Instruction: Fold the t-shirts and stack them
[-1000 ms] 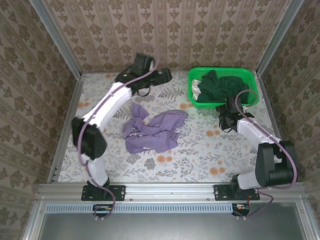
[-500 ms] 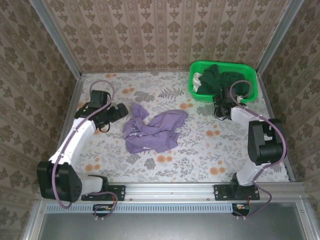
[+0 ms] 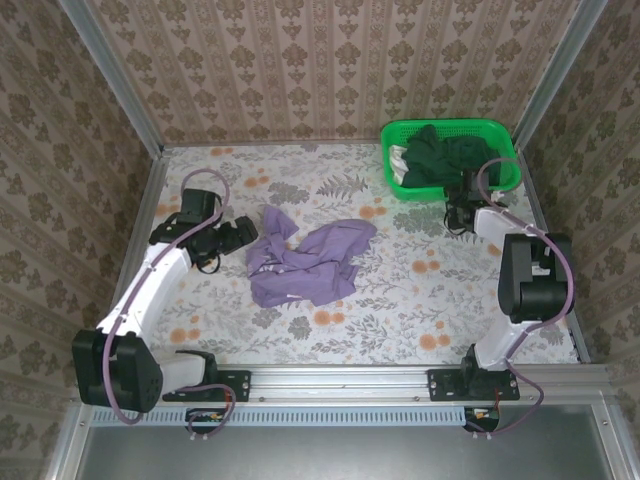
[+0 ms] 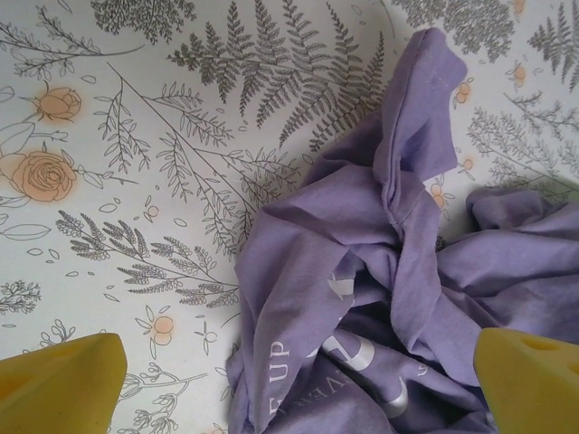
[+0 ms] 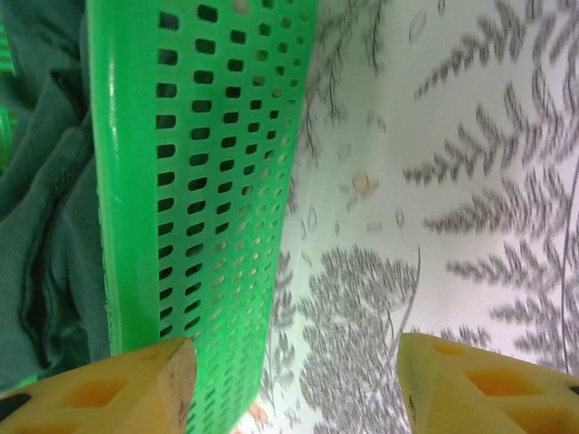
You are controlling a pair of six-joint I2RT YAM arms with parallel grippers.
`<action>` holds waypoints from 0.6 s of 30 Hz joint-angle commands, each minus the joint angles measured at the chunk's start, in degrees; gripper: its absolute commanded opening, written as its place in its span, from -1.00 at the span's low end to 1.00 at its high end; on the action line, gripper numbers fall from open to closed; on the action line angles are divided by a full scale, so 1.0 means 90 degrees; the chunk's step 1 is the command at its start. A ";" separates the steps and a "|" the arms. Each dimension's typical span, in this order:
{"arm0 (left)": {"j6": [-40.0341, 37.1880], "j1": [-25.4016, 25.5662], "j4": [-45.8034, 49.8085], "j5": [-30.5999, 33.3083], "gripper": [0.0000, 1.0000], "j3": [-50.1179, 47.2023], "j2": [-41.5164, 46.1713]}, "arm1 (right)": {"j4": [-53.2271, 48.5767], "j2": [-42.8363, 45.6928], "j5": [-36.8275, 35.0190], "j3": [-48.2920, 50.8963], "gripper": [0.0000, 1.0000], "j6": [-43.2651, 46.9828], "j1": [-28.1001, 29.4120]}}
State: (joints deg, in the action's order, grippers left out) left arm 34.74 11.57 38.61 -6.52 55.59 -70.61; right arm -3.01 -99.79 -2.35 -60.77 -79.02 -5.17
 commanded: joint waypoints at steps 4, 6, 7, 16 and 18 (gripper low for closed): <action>-0.0168 -0.0007 0.0137 -0.0171 1.00 0.0377 -0.0315 | -0.0035 -0.0071 0.0090 -0.0342 0.26 0.0157 -0.0261; -0.0203 0.0013 0.0167 -0.0152 1.00 0.0437 -0.0338 | -0.0063 0.0164 0.0173 -0.0306 0.28 0.0181 -0.0158; -0.0216 0.0022 0.0198 -0.0124 1.00 0.0458 -0.0338 | -0.0099 0.0371 0.0129 -0.0249 0.28 0.0187 -0.0042; -0.0168 0.0176 0.0189 -0.0095 1.00 0.0543 -0.0566 | -0.0296 0.0808 -0.0493 -0.0149 0.36 -0.0610 0.0623; -0.0178 0.0225 0.0209 -0.0115 1.00 0.0618 -0.0653 | -0.0352 0.0546 -0.0544 -0.0303 0.36 -0.0695 0.0613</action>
State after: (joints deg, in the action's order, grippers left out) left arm 34.22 12.86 39.09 -7.29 58.81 -75.20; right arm -4.10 -91.53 -4.56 -62.02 -82.39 0.99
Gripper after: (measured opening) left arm 0.999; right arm 0.677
